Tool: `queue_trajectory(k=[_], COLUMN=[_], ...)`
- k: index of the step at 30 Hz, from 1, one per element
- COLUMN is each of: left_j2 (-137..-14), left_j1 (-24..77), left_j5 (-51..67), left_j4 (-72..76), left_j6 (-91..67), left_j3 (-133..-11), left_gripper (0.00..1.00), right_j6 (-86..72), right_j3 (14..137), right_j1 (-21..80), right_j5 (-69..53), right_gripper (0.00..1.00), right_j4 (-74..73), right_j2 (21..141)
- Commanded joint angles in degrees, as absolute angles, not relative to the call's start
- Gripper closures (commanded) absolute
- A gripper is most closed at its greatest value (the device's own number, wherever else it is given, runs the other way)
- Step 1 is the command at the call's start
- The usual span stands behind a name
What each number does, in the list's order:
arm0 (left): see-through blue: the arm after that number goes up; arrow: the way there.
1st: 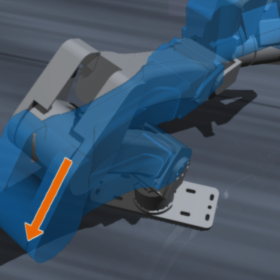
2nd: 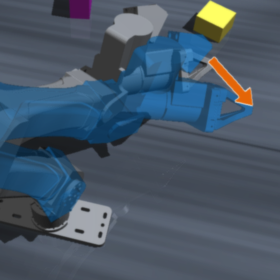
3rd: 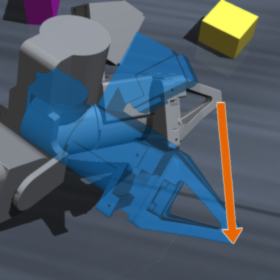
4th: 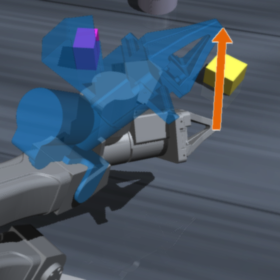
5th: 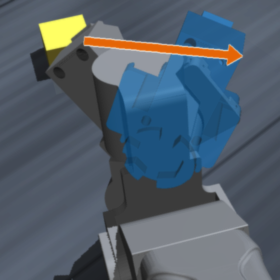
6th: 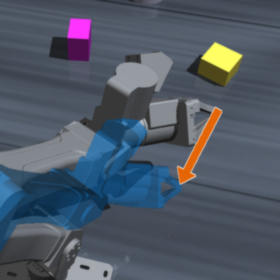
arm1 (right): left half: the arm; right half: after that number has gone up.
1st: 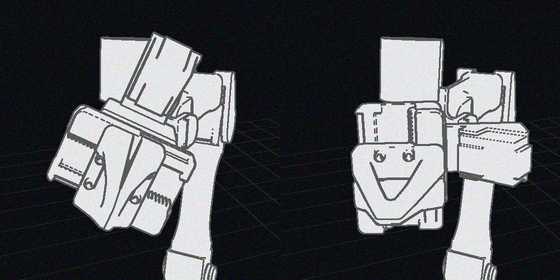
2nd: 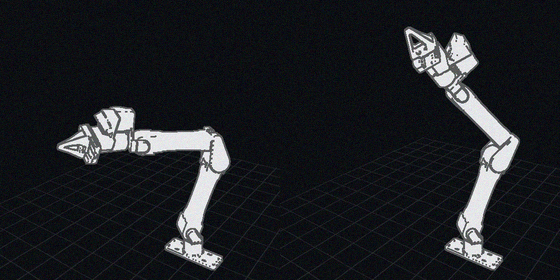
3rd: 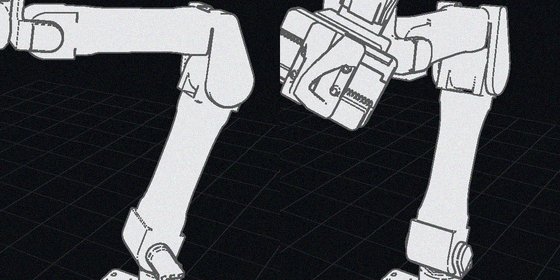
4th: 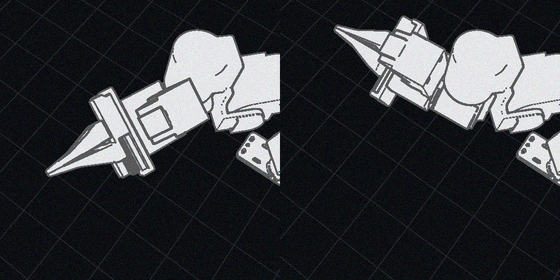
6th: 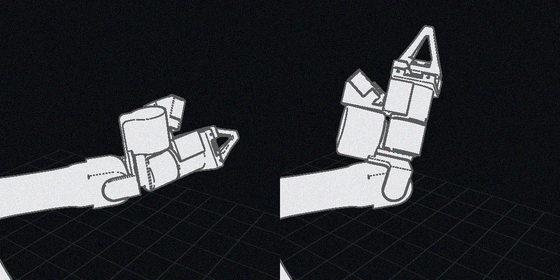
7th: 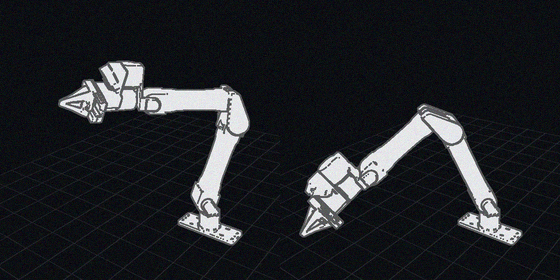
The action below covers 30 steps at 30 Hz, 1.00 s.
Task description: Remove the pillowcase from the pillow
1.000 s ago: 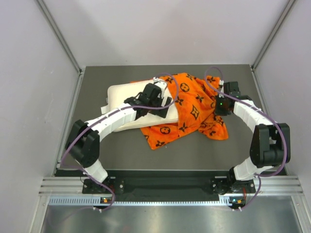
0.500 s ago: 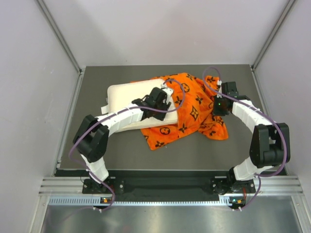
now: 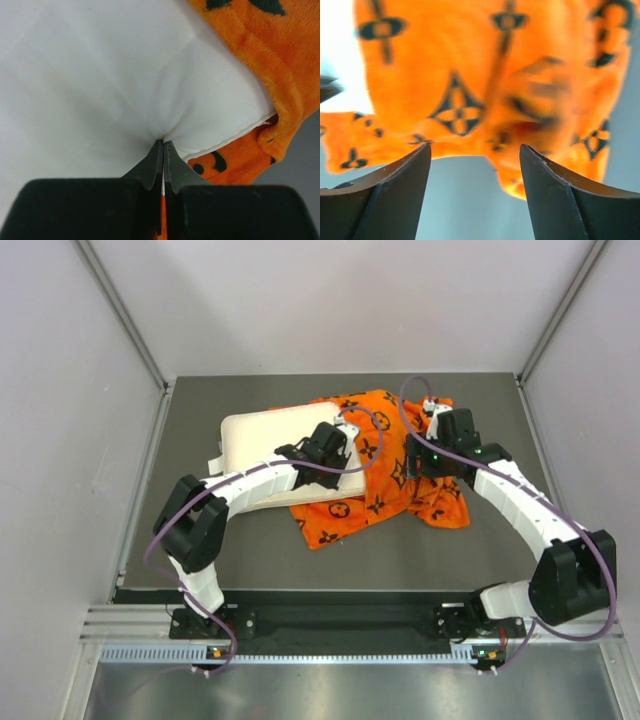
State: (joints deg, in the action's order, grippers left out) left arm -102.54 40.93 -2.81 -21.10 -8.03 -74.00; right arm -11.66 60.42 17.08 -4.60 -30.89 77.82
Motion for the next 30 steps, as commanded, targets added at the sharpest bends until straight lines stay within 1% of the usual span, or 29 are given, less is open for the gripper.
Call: queue_trajectory(k=[1,4,11,15,17,20,21,23,24,26,27,28,30], left_j2=[-102.6,-101.3,-98.4,-97.0,-96.3,-95.2,-94.9,-94.2,-94.1,-93.9,-93.7,-93.6,-93.6], left_j1=[40.8,40.8,40.8,40.8,40.7,40.8,40.8,40.7,40.8,40.8,40.7,40.8,40.8], left_j5=[-2.5,-2.1,-0.3,1.3,1.8,2.5,2.8,2.8,2.7,2.8,2.8,2.7,2.4], left_j4=[-21.2,-20.4,-19.6,-19.1,-18.8,-17.9,-17.8,-17.7,-17.7,-17.5,-17.6,-17.5,-17.8], left_j6=[-9.5,-10.4,-13.1,-14.1,-14.6,-15.2,-15.3,-15.5,-15.6,-15.6,-15.6,-15.5,-15.1], left_j3=[-72.6,-71.9,-71.3,-70.8,-70.6,-69.4,-69.1,-68.4,-68.0,-67.6,-67.2,-67.1,-67.0], left_gripper=[1.00,1.00,1.00,1.00,1.00,1.00,1.00,1.00,1.00,1.00,1.00,1.00,1.00], right_j6=[-13.7,-15.0,-15.9,-17.1,-17.7,-17.9,-17.9,-18.1,-18.1,-17.9,-17.8,-17.5,-17.2], right_j3=[59.7,57.4,57.3,58.6,59.0,59.9,60.5,61.2,61.5,62.0,62.0,62.0,61.5], right_j1=[20.9,23.5,29.4,31.4,31.5,31.4,31.5,31.5,31.4,31.3,31.4,31.3,31.1], right_j5=[-5.1,-6.1,-4.9,-3.2,-2.7,-1.4,-0.3,1.2,1.7,3.2,4.2,4.9,6.9], right_gripper=[0.28,0.27,0.26,0.27,0.29,0.41,0.51,0.63,0.76,0.87,0.97,1.00,1.00], right_j4=[-29.0,-26.2,-22.6,-20.6,-19.7,-18.6,-18.5,-18.5,-18.5,-18.5,-18.6,-18.9,-19.2], right_j2=[74.6,74.6,80.8,85.6,88.2,91.3,92.1,93.4,93.8,94.0,94.0,93.9,93.0])
